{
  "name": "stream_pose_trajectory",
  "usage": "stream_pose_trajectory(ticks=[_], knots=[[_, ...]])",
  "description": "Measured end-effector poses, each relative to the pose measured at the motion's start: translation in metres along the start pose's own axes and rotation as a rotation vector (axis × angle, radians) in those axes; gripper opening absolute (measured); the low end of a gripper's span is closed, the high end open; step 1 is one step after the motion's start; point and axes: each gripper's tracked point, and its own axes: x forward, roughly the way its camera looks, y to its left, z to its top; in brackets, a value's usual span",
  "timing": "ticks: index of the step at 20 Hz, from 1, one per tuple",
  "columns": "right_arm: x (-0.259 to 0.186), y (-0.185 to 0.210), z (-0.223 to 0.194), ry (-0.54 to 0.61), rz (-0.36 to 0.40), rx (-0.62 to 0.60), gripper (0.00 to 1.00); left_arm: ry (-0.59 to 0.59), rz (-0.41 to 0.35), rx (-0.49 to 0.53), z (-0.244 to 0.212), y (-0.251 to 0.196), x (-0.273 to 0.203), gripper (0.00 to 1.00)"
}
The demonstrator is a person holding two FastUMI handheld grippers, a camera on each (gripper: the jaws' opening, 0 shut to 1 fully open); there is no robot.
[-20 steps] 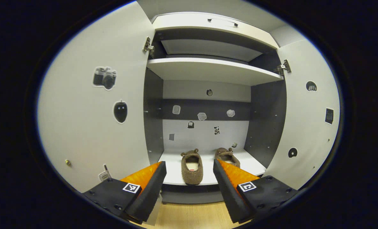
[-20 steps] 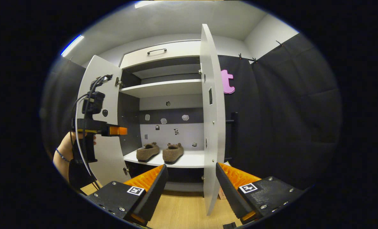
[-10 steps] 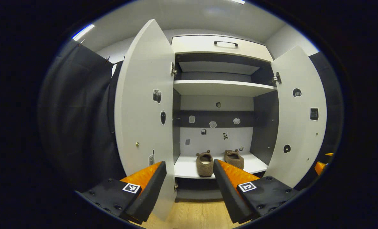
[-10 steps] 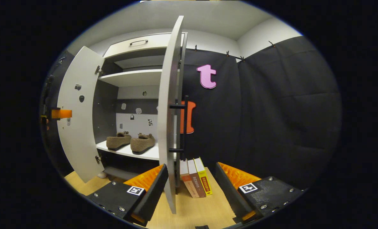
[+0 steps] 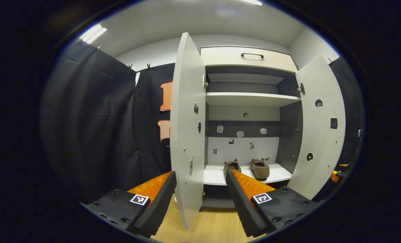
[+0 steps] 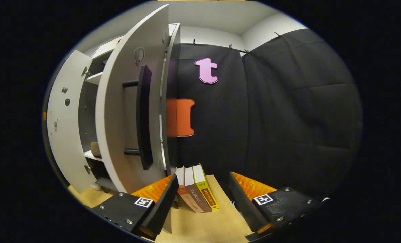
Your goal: Grab one shoe with the right hand and put it into the shoe cabinet, grab the other shoe with the left hand and put it into the shoe cabinet; then close the right door with the right hand and the left door with the left hand.
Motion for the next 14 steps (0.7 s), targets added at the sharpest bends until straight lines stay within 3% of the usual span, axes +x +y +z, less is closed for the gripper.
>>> stream_pose_trajectory(ticks=[7, 11, 14], knots=[[0.014, 0.028, -0.002, -0.016, 0.06, -0.022, 0.92, 0.006, 0.056, 0.006, 0.0, 0.032, -0.02, 0.96], [0.011, 0.029, 0.003, -0.044, 0.028, -0.057, 0.91, 0.019, 0.071, -0.006, -0.006, 0.046, -0.023, 0.96], [0.01, 0.043, 0.002, -0.04, 0.034, -0.063, 0.75, 0.027, 0.072, -0.016, -0.009, 0.055, -0.022, 0.96]])
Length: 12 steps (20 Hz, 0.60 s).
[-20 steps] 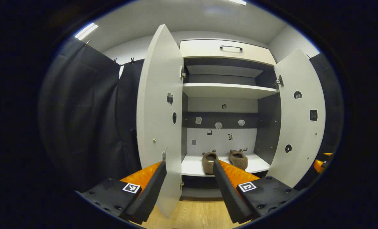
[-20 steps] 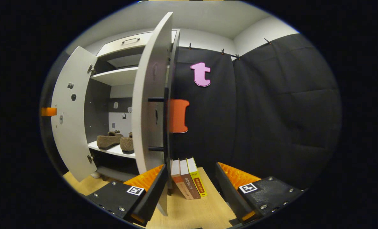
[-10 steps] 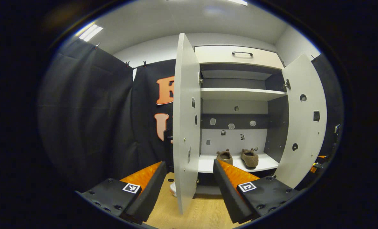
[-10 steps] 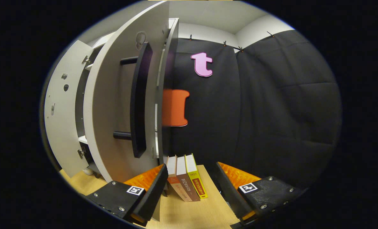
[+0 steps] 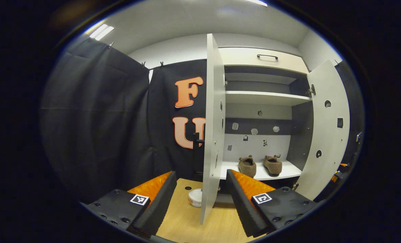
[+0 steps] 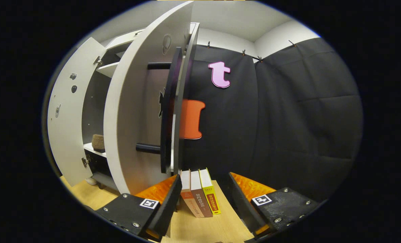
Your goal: Grab one shoe with the right hand and put it into the shoe cabinet, grab the other shoe with the left hand and put it into the shoe cabinet; then close the right door with the right hand and the left door with the left hand.
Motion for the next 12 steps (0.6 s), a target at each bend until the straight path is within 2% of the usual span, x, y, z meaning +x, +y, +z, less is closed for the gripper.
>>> stream_pose_trajectory(ticks=[1, 4, 5, 6, 12], knots=[[-0.001, 0.005, -0.001, 0.004, 0.006, 0.007, 0.8, 0.0, 0.001, -0.001, 0.0, 0.003, 0.001, 0.96], [-0.002, 0.017, 0.001, 0.002, 0.003, 0.024, 0.69, -0.003, -0.006, -0.005, 0.0, 0.011, 0.004, 0.96], [-0.002, 0.021, 0.0, 0.003, 0.001, 0.032, 0.78, -0.004, -0.009, -0.005, -0.001, 0.014, 0.005, 0.96], [-0.003, 0.026, -0.001, 0.004, 0.003, 0.042, 0.67, -0.003, -0.009, -0.003, -0.001, 0.018, 0.007, 0.96], [0.001, 0.083, 0.006, -0.002, 0.065, 0.052, 0.67, -0.004, 0.005, 0.003, -0.008, 0.042, 0.004, 0.96]])
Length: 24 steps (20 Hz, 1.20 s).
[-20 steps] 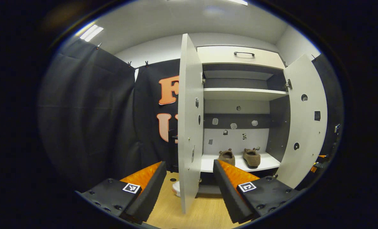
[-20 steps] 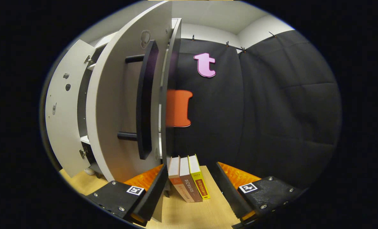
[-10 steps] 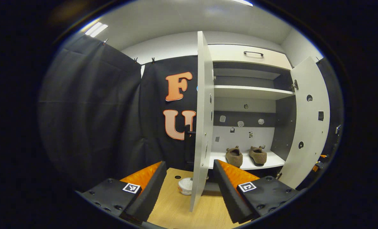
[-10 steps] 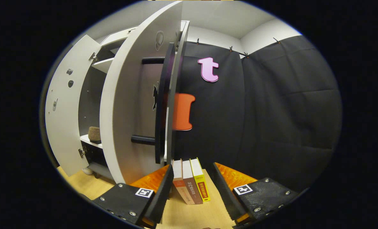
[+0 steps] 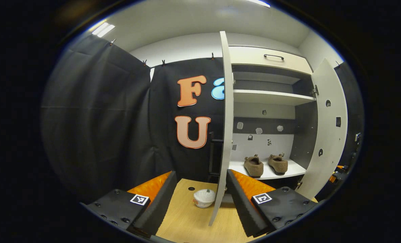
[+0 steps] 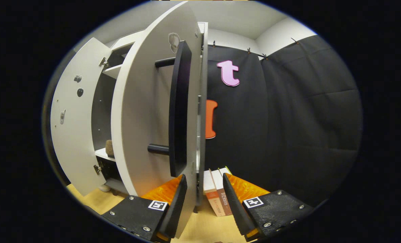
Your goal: Grab one shoe with the right hand and put it into the shoe cabinet, grab the other shoe with the left hand and put it into the shoe cabinet; then close the right door with the right hand and the left door with the left hand.
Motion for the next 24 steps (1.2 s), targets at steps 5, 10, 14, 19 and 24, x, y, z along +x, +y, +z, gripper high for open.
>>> stream_pose_trajectory(ticks=[5, 10, 14, 19, 24], knots=[[0.013, 0.04, 0.001, -0.003, 0.03, 0.013, 0.68, -0.001, 0.028, -0.006, -0.006, 0.026, 0.0, 0.96], [0.034, 0.08, 0.005, -0.017, 0.082, 0.012, 0.76, 0.003, 0.056, -0.008, -0.011, 0.053, 0.003, 0.96], [0.065, 0.107, -0.002, 0.011, 0.09, -0.005, 0.93, 0.019, 0.066, -0.003, -0.02, 0.066, 0.008, 0.96], [0.066, 0.111, 0.002, -0.003, 0.062, -0.031, 0.91, 0.028, 0.06, 0.012, -0.036, 0.081, 0.015, 0.96], [0.069, 0.109, 0.003, 0.017, 0.019, -0.001, 0.91, 0.043, 0.024, 0.023, -0.062, 0.077, 0.036, 0.96]])
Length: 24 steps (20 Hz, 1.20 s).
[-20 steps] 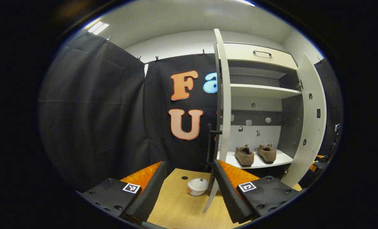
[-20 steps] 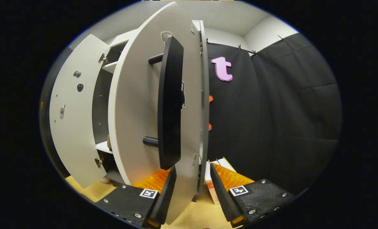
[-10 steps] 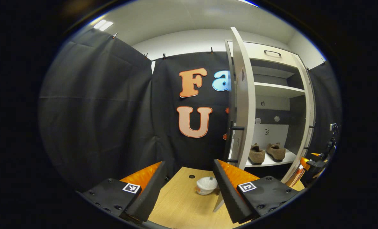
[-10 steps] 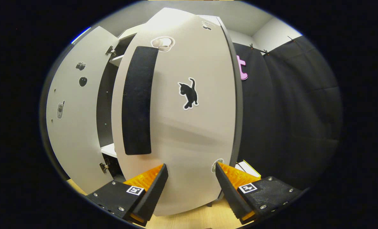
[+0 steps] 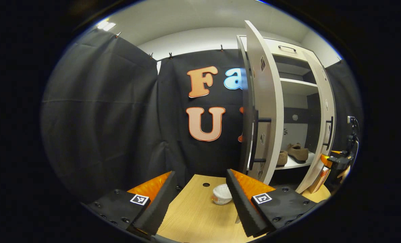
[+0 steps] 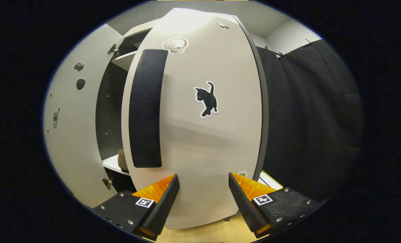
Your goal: Grab one shoe with the right hand and put it into the shoe cabinet, grab the other shoe with the left hand and put it into the shoe cabinet; then close the right door with the right hand and the left door with the left hand.
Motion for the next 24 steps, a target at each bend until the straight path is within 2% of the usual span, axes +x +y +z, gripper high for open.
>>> stream_pose_trajectory(ticks=[9, 21, 24], knots=[[0.01, 0.002, -0.002, 0.021, -0.058, 0.001, 0.91, 0.089, -0.116, -0.041, -0.056, -0.03, 0.04, 0.96], [0.012, 0.004, 0.0, 0.02, -0.081, -0.012, 0.91, 0.115, -0.243, -0.042, -0.076, -0.082, 0.075, 0.96], [0.013, 0.004, 0.0, 0.019, -0.076, -0.005, 0.91, 0.111, -0.235, -0.02, -0.076, -0.083, 0.08, 0.95]])
